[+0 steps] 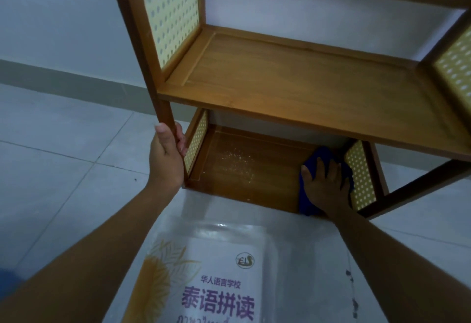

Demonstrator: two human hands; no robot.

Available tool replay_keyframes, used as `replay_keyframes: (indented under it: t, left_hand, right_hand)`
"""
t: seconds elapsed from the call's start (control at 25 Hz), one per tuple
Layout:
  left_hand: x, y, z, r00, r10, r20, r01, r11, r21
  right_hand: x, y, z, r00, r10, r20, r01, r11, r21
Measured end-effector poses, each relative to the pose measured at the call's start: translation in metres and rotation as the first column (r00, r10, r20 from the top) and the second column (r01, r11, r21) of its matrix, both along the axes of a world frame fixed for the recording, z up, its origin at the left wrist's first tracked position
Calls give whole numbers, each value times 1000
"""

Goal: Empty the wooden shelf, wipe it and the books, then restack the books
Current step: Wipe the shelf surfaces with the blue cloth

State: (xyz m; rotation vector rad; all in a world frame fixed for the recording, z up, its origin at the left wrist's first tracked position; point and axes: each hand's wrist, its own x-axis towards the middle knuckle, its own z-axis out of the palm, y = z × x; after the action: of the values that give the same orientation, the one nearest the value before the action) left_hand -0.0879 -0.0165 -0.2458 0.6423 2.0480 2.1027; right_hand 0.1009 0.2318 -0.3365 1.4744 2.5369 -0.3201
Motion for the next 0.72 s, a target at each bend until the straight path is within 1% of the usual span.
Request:
replay_keyframes:
  t: [0.12, 0.16, 0.28, 0.4, 0.48, 0.56, 0.6, 0.72]
  left_hand:
    - [0, 0, 0, 1000, 5, 10, -5, 1000, 2]
    - [0, 0, -1, 1000, -1, 13, 1, 1000, 3]
    - [-1, 0, -1, 1000, -13, 24, 13, 1000, 8]
    - [-2, -3, -1, 999, -32, 24, 32, 999, 0]
    - [-3, -3, 0, 999, -39, 16, 39, 999, -20]
    - [-3, -5, 0, 998, -53, 16, 53, 998, -24]
    - [-3, -5, 0, 998, -58, 14, 59, 998, -24]
    - [-2, -5, 1, 999, -47, 27, 48, 998, -26]
  right_hand:
    - [-26, -5, 1, 989, 48, -138, -59, 996, -72]
    - [-38, -9, 0, 988, 78, -135, -89, 993, -72]
    - [-81, -38, 0, 957, 263, -126, -281, 946, -160]
    - [-101, -66, -3, 899, 421, -117, -434, 893, -118]
    - [-95, -62, -4, 872, 471, -129, -484, 870, -96]
    - [-79, -52, -5, 868, 484, -110, -493, 865, -88]
    - [-68, -46, -5, 884, 457, -96, -464, 882, -83]
    - [-38, -41, -7, 950, 301, -83, -301, 954, 10]
